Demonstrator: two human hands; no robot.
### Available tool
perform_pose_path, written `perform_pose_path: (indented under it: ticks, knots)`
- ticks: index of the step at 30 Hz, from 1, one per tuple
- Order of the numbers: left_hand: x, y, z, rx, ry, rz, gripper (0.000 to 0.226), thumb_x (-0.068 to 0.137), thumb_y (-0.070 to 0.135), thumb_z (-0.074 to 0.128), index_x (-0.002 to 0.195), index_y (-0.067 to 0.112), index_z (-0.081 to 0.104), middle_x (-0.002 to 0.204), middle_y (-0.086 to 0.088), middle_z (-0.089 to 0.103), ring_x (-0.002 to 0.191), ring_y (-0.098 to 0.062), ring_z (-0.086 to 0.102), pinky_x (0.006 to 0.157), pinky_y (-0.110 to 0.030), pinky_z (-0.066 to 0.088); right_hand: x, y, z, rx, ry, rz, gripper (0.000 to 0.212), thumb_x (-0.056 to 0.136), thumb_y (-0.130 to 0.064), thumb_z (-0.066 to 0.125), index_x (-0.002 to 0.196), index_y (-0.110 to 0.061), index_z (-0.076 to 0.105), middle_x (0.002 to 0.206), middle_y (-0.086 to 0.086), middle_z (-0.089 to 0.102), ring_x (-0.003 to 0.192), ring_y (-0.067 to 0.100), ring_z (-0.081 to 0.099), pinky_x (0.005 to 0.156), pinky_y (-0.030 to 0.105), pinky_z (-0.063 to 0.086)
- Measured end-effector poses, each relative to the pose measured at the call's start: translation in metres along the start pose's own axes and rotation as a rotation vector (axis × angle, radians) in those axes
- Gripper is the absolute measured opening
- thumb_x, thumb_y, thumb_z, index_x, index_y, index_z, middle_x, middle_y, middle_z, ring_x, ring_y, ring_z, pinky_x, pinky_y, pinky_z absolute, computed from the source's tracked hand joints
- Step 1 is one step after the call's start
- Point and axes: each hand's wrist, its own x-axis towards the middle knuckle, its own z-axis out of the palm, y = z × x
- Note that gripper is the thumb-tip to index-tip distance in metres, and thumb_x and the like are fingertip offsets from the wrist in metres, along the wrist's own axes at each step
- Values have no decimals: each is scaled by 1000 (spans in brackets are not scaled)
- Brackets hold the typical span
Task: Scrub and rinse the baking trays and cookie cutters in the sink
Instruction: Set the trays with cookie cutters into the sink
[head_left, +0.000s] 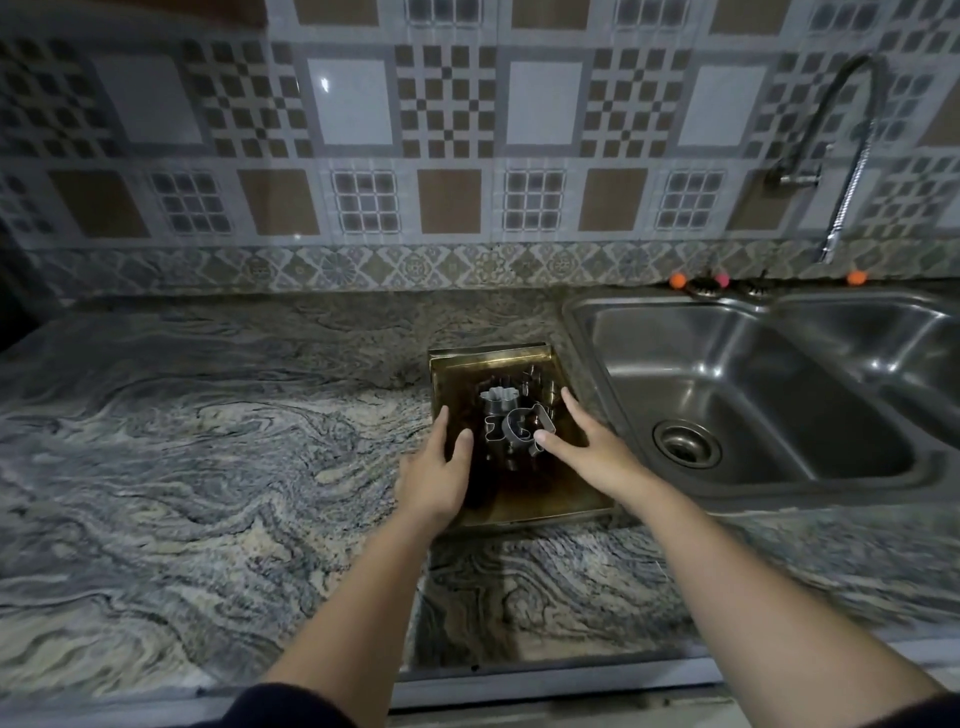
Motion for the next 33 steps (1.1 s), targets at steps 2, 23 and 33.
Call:
perform_pose_path:
  ticks: [2,23,33]
  knots:
    - [0,-2,-1,-78,1,8,57,94,63,29,147,48,14,151,2,38,145,-34,17,115,-53,21,1,-3,0,18,0,16,82,79,-68,57,144,-57,8,159,-9,16,146,25,17,116,52,21]
    - [-25,65,17,-492,-199,233,66,100,33,44,153,34,3,156,7,24,141,-15,29,100,-22,30,-56,15,-49,173,219,-16,84,78,-60,65,145,-53,16,158,-7,22,145,18,21,114,40,25]
    - [-55,158,131,-469,-362,335,69,98,33,48,153,33,5,148,12,32,131,-8,37,105,-28,34,-93,108,-162,141,369,78,84,77,-63,62,146,-52,14,158,-2,21,145,20,20,114,39,24]
